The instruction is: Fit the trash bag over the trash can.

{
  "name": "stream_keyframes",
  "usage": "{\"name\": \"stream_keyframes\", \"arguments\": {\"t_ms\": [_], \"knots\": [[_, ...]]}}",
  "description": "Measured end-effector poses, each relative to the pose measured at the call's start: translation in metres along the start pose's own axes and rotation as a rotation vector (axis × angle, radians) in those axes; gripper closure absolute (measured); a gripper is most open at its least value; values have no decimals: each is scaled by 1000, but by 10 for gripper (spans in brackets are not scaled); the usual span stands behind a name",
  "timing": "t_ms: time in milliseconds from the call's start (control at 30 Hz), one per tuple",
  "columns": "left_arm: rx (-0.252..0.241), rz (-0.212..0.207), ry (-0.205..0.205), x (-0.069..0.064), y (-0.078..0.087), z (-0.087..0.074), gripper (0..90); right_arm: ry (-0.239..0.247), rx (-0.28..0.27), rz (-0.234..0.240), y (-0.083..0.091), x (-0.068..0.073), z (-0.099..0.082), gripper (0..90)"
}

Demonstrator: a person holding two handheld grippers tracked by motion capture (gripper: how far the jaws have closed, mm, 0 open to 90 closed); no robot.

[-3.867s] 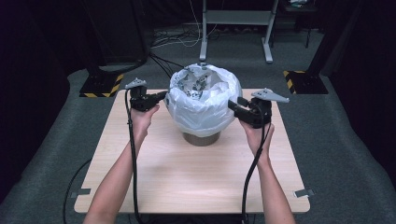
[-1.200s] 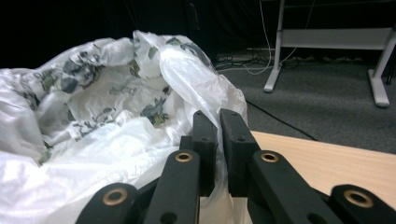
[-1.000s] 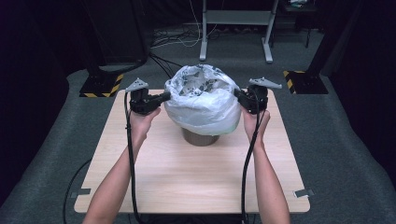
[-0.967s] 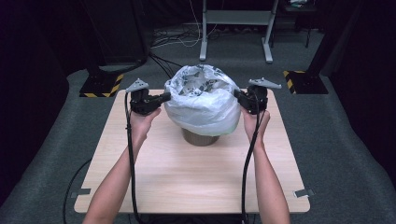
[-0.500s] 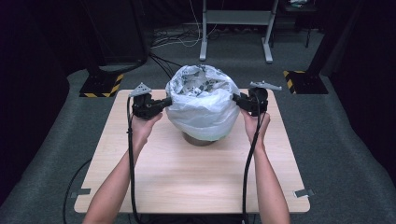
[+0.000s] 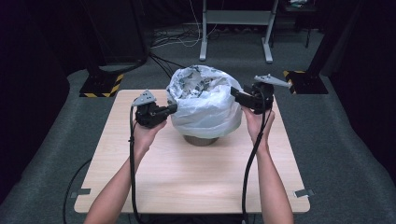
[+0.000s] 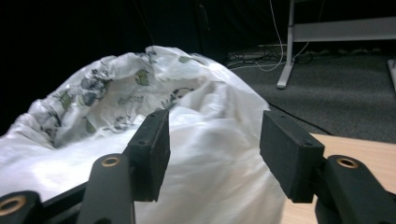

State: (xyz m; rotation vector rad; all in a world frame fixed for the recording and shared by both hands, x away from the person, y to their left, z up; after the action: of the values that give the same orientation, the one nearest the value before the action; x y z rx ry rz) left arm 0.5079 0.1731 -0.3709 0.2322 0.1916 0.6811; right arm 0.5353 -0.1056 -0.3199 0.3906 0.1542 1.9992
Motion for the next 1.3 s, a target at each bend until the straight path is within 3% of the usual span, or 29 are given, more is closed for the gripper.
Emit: {"name": "stream_keyframes", "arguments": {"t_ms": [200,333,500,600,733,967,1100,1300], "knots": [[13,-38,-76,-31,-5,0,900,63,46,-6,-9,22,8,363],[21,-65,-121,-50,-14,1,900,89,86,-35,-18,27,8,374],[26,-90,-135,-60,-23,2,900,83,93,-46,-25,19,6,624],[27,-93,-137,-62,-25,2,900,47,78,-18,-26,13,3,770],[26,-98,-128,-61,-27,0,900,31,48,-5,-22,8,-1,886],[32,-92,-126,-59,-28,-3,900,8,11,-3,-13,2,-11,900],[42,-78,-117,-52,-28,-8,900,-7,29,0,-12,-4,-27,900],[40,-60,-105,-45,-27,-10,900,3,60,9,-17,-3,-38,900]]}}
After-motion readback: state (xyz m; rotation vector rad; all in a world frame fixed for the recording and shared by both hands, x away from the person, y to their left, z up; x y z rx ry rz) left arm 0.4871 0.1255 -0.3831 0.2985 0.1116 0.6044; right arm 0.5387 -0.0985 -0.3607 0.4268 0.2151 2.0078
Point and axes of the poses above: each handheld gripper's, and its own axes: y roughly backward along the jaws, z roughly out of its top, x roughly to its left, the point moved 6 cm from there along -y, roughly forward along the jaws, and after that the axes turned 2 degrees about -x, right-handed, at the moved point
